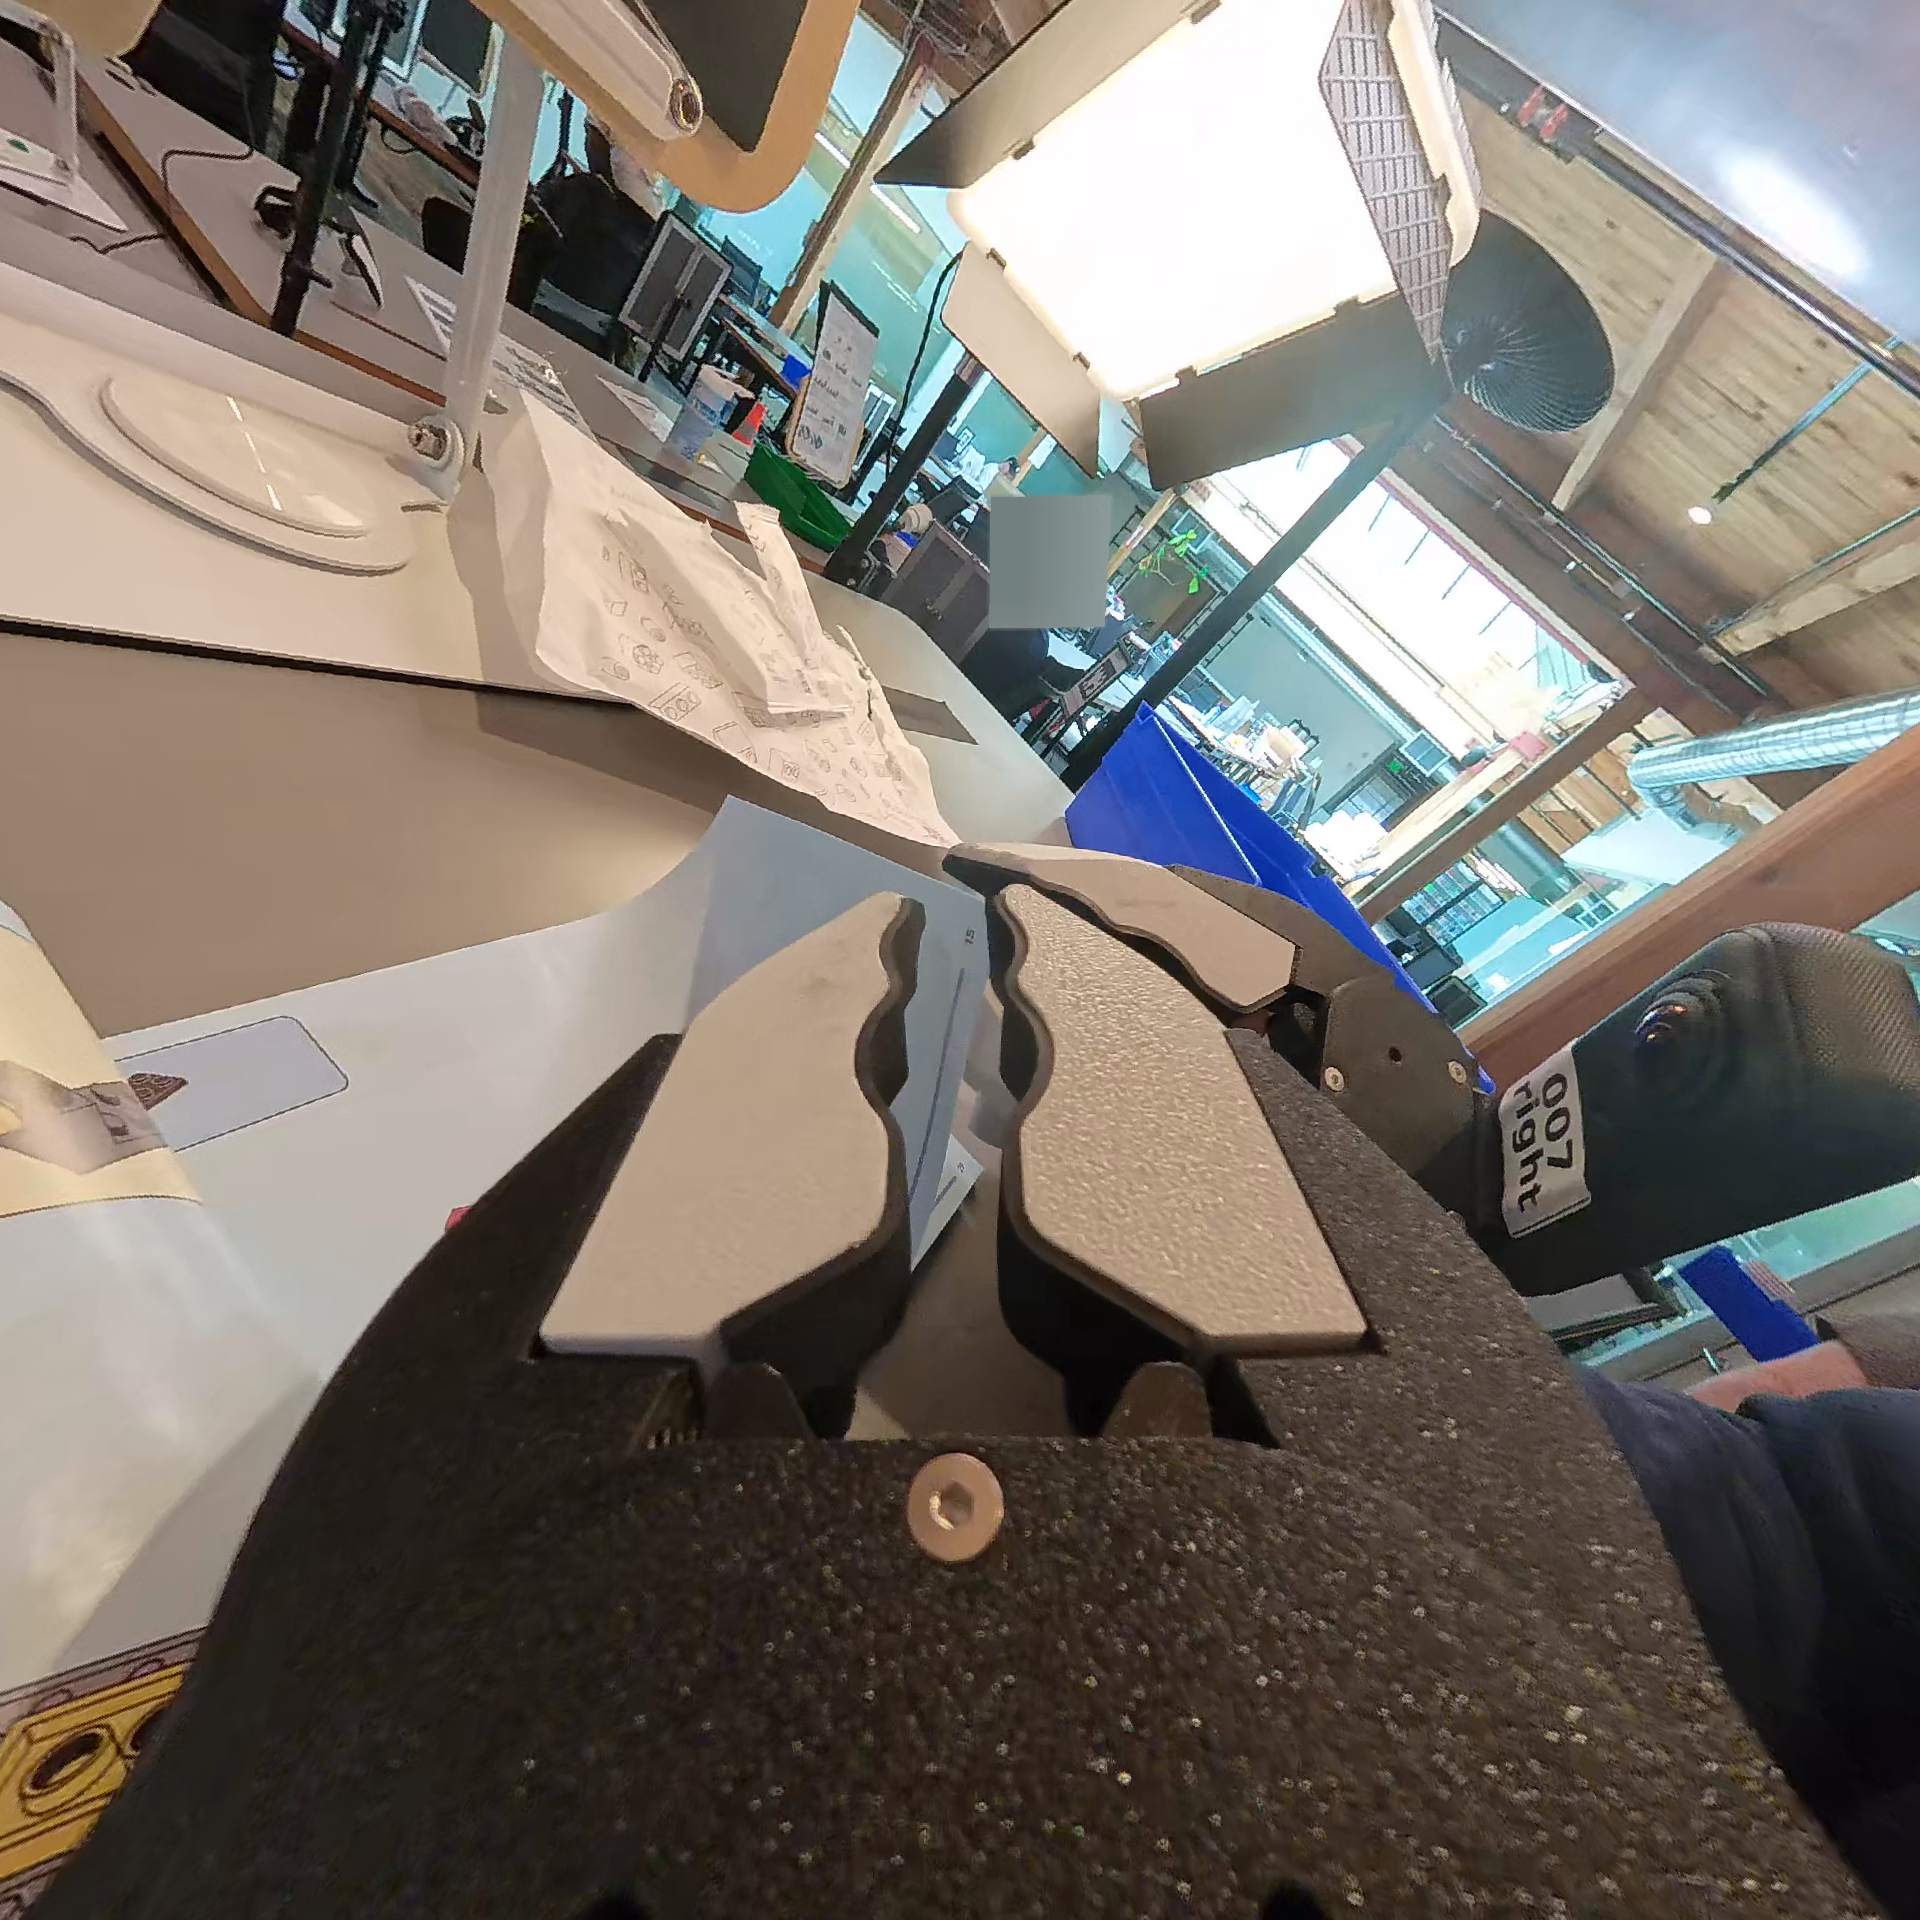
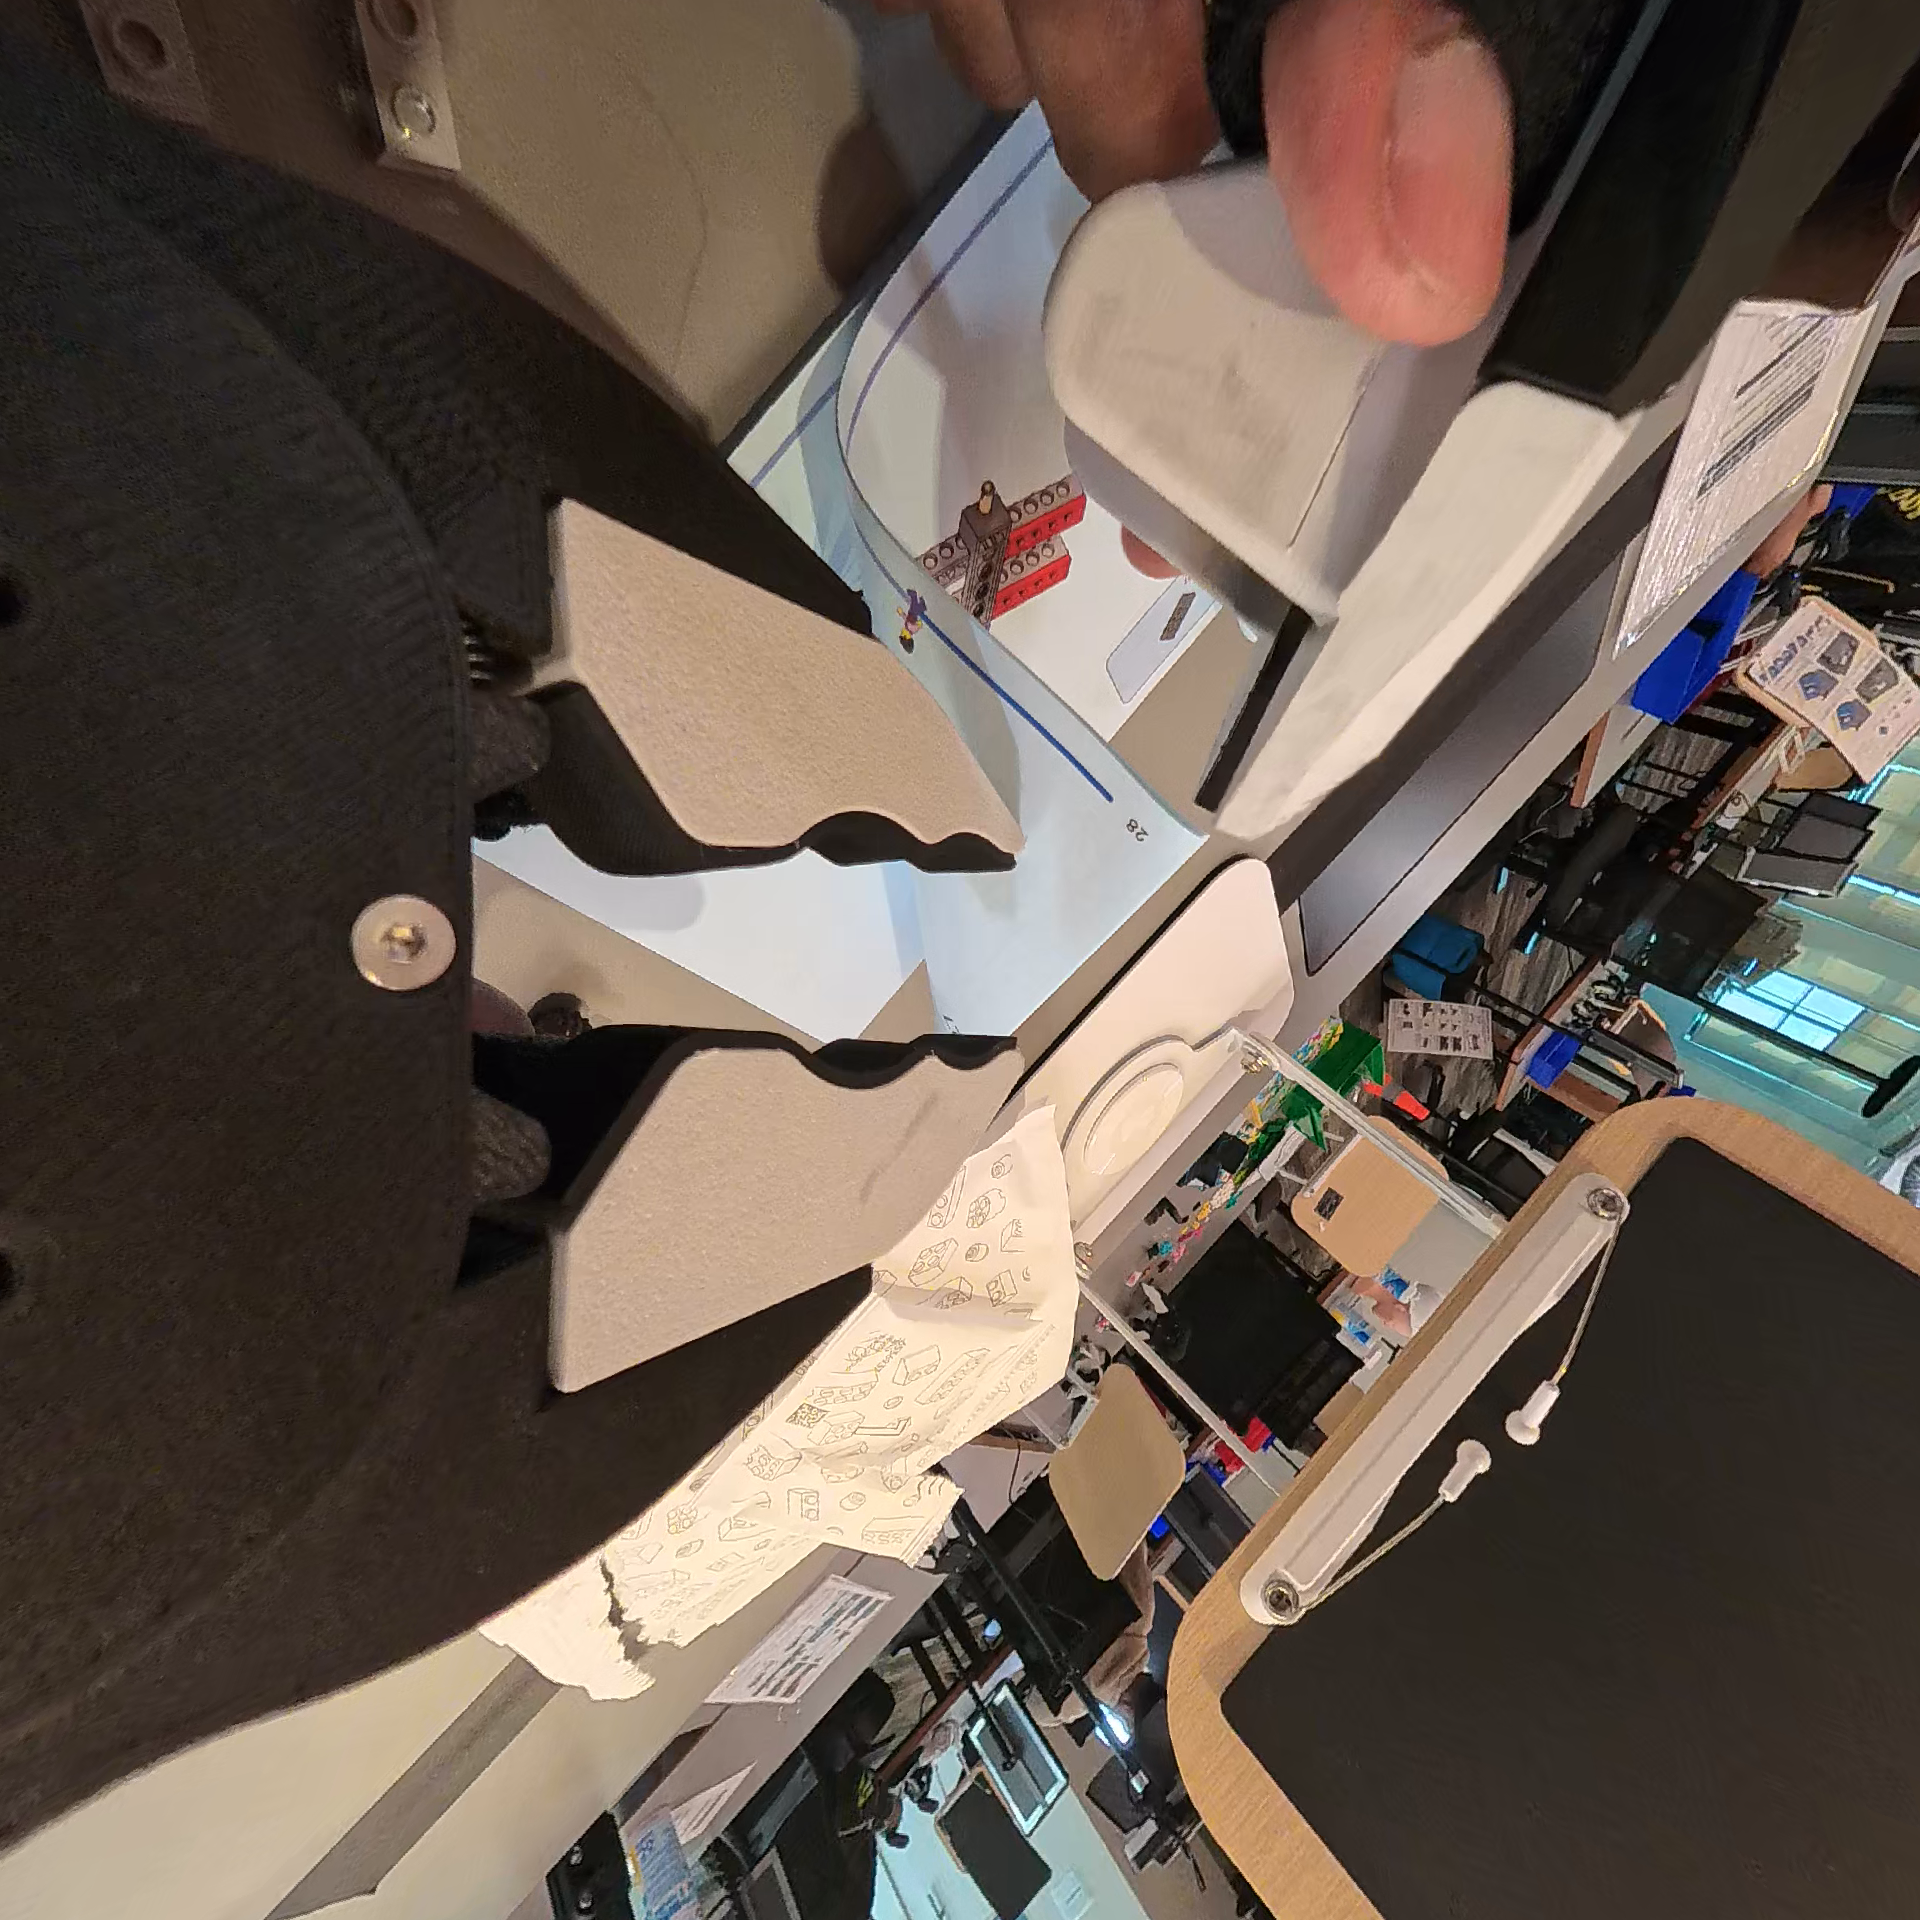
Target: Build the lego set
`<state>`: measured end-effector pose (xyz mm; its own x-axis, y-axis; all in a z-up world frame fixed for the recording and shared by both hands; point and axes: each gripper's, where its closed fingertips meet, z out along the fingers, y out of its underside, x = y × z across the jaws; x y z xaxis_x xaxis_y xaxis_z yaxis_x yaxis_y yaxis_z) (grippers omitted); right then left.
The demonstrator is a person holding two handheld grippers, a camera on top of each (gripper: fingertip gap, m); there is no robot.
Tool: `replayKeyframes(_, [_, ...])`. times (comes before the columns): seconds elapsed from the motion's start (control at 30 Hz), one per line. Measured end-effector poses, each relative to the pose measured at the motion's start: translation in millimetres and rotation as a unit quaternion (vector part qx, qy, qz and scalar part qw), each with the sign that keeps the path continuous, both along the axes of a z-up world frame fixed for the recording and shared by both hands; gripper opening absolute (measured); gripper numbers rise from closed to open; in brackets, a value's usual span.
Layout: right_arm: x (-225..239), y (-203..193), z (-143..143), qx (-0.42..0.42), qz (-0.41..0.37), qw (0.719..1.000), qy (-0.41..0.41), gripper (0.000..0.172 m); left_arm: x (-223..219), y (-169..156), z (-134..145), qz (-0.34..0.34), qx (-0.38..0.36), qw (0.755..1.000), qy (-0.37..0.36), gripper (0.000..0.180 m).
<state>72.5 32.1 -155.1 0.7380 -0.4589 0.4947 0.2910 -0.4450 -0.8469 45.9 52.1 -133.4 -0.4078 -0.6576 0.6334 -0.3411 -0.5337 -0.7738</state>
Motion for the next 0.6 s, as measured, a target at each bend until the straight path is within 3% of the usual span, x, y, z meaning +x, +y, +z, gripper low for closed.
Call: replayKeyframes(0.6, [-0.6,-0.9,2.2,0.009,0.005,1.000,0.003,0.030,-4.0,-7.2,4.1,-0.007,0.025,1.000,-0.011,0.002])
